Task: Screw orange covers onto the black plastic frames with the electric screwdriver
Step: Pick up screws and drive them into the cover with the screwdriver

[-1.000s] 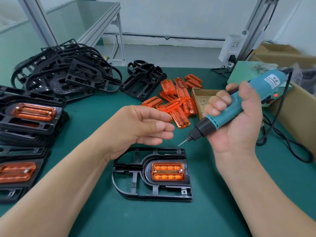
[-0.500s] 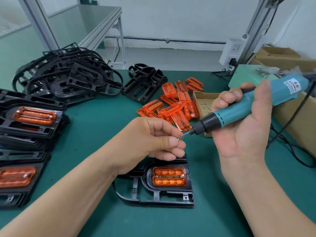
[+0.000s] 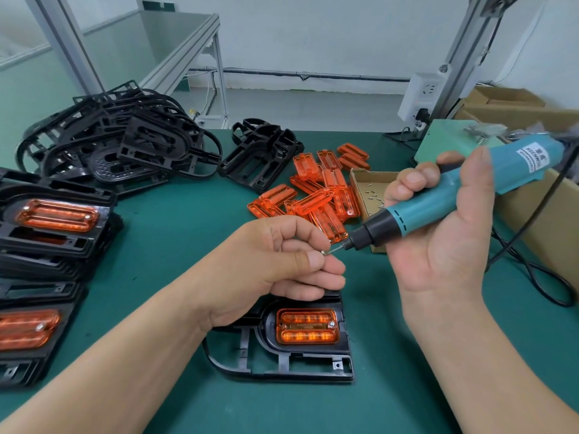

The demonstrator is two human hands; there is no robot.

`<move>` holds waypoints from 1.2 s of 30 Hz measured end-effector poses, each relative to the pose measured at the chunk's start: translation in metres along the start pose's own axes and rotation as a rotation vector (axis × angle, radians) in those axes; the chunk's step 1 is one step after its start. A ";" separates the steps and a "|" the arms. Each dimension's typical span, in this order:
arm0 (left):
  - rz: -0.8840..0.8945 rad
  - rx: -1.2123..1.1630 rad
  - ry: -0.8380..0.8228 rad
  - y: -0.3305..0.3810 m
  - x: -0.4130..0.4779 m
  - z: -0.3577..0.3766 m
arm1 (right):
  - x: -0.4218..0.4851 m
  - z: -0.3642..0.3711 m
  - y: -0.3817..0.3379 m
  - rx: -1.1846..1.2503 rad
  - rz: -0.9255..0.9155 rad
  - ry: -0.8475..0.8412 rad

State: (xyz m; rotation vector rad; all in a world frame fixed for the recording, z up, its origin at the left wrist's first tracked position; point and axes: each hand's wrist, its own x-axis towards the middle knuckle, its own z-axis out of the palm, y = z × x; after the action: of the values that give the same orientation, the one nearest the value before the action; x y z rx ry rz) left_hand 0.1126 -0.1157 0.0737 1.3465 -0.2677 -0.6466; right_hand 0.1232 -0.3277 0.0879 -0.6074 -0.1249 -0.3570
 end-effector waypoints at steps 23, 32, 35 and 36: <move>0.136 0.246 0.150 -0.009 0.003 0.001 | 0.001 0.001 0.004 -0.072 0.024 0.092; 0.151 0.271 0.103 -0.008 0.003 -0.001 | 0.002 -0.001 0.002 -0.057 0.036 0.022; 0.121 0.221 0.050 -0.004 0.002 -0.002 | 0.001 0.001 0.000 -0.046 0.036 -0.024; 0.108 0.196 0.033 -0.004 0.001 -0.001 | 0.000 0.001 -0.001 -0.039 0.036 -0.040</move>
State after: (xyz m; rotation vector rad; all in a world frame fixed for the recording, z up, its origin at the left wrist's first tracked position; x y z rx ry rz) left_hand 0.1134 -0.1156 0.0697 1.5180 -0.3819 -0.5171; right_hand 0.1232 -0.3278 0.0895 -0.6551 -0.1452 -0.3134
